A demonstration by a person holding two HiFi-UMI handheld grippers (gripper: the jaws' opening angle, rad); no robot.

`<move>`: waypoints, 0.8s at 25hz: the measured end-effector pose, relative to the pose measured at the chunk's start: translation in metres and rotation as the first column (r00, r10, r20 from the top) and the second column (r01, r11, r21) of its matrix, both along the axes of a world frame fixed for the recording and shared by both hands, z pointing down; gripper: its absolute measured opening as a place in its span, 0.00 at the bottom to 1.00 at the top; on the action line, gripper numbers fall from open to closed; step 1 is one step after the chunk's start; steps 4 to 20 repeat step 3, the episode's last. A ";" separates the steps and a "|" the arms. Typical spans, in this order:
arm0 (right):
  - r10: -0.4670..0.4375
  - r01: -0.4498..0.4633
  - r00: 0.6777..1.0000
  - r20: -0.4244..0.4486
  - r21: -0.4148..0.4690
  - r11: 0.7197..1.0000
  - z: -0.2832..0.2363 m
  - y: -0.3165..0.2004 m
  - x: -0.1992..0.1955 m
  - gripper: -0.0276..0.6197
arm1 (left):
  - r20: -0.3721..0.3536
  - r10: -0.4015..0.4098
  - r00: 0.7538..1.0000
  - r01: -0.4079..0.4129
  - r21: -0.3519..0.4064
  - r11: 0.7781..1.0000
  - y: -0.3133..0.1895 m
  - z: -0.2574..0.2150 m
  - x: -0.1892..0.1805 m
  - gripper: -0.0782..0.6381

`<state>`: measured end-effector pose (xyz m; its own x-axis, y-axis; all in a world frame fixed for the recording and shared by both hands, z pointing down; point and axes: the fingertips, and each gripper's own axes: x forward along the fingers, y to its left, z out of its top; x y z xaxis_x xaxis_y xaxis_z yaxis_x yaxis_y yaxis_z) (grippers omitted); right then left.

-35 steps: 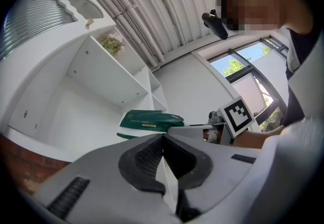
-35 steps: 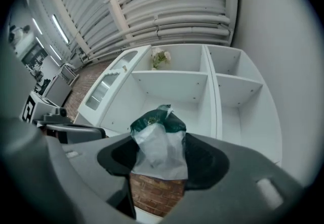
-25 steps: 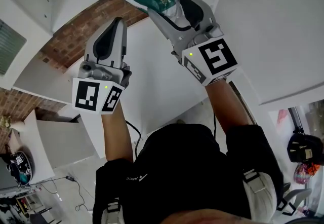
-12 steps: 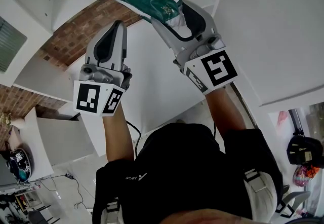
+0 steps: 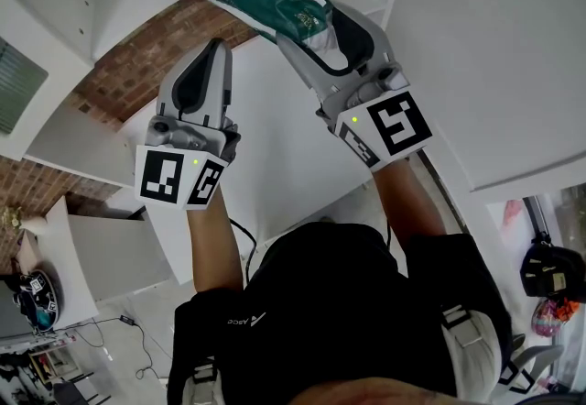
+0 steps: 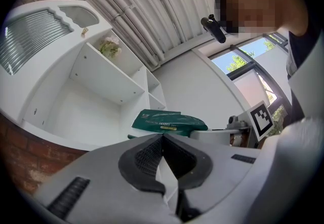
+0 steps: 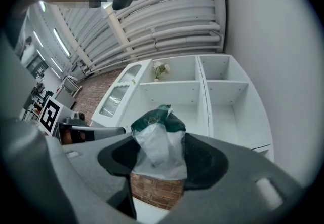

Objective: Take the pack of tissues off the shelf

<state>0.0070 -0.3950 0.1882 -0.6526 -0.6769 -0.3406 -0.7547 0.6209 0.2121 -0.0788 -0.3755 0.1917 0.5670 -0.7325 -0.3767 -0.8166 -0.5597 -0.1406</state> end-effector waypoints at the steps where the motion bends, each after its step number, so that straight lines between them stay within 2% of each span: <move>1: 0.000 0.000 1.000 0.000 0.000 1.000 0.000 0.000 0.000 0.43 | 0.000 0.000 1.000 0.000 -0.001 1.000 0.000 0.000 0.000 0.11; 20: 0.001 -0.001 1.000 0.000 0.000 1.000 0.000 0.000 0.000 0.43 | 0.001 0.001 1.000 -0.001 -0.002 1.000 0.000 0.000 0.000 0.11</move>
